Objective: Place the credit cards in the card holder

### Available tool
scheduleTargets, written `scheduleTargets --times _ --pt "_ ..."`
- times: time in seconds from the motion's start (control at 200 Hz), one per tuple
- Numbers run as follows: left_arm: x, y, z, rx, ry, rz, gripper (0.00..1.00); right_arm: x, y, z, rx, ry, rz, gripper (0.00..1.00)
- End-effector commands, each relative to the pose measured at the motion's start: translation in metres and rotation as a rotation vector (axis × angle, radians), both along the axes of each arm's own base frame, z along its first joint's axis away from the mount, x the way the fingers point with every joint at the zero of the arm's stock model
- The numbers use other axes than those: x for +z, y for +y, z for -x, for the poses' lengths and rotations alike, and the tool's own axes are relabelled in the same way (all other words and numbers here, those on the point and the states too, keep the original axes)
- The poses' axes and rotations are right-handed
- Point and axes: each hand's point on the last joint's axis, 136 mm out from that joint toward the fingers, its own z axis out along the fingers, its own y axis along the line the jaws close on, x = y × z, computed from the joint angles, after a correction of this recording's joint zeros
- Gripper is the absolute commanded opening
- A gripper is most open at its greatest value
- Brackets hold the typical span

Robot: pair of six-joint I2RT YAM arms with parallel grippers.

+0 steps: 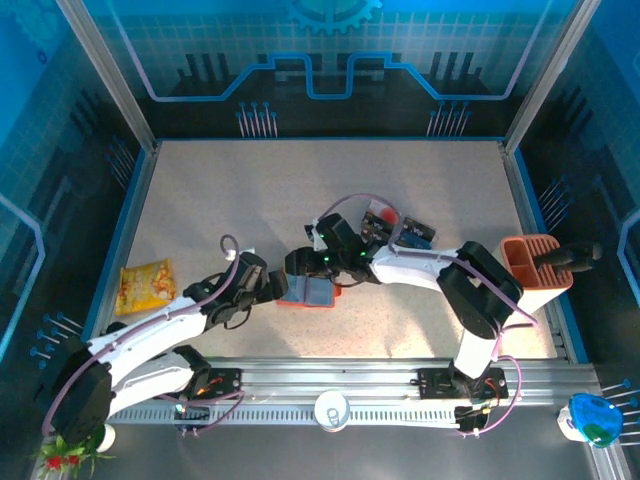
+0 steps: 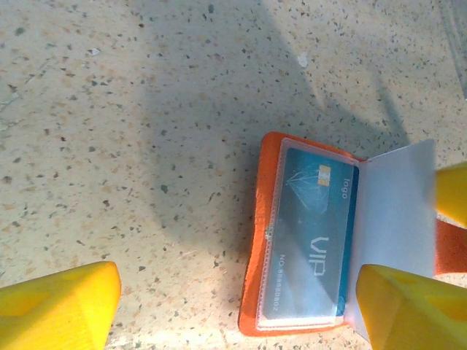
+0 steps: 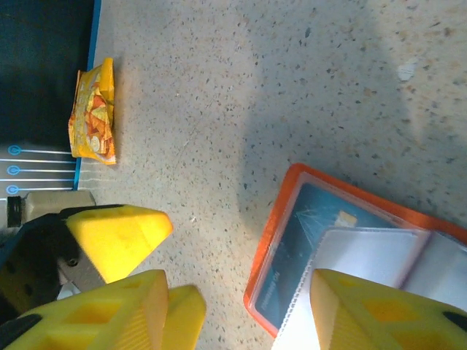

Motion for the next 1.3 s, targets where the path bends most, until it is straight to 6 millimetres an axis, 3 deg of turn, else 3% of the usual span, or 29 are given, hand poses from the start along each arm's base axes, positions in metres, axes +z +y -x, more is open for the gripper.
scheduleTargets --times 0.0,0.17,0.345,0.505,0.72,0.89,1.056,1.296 --pt "-0.002 0.015 0.008 0.04 0.008 -0.01 0.86 -0.018 0.01 0.003 0.003 0.043 0.031 0.55" --pt "0.002 0.024 0.013 0.055 -0.005 -0.004 0.87 -0.039 0.016 0.0 -0.011 0.075 0.033 0.55" --pt "0.004 0.024 0.015 0.048 -0.002 0.006 0.89 -0.04 0.017 0.002 -0.017 0.091 0.014 0.54" --pt "0.003 0.021 0.014 0.041 0.011 0.01 0.9 -0.028 0.016 0.001 -0.027 0.085 -0.022 0.54" --pt "0.005 0.01 0.009 0.009 0.031 0.026 0.91 0.008 0.007 -0.011 -0.054 0.044 -0.065 0.54" --pt "0.016 -0.003 -0.002 -0.03 0.027 0.034 0.92 0.035 -0.019 -0.027 -0.09 0.003 -0.054 0.54" --pt "0.026 -0.018 -0.017 -0.078 0.032 0.034 0.95 0.059 -0.058 -0.04 -0.095 -0.069 0.057 0.54" --pt "0.03 -0.03 -0.029 -0.12 0.05 0.015 0.99 0.054 -0.128 -0.051 0.012 -0.17 0.463 0.51"
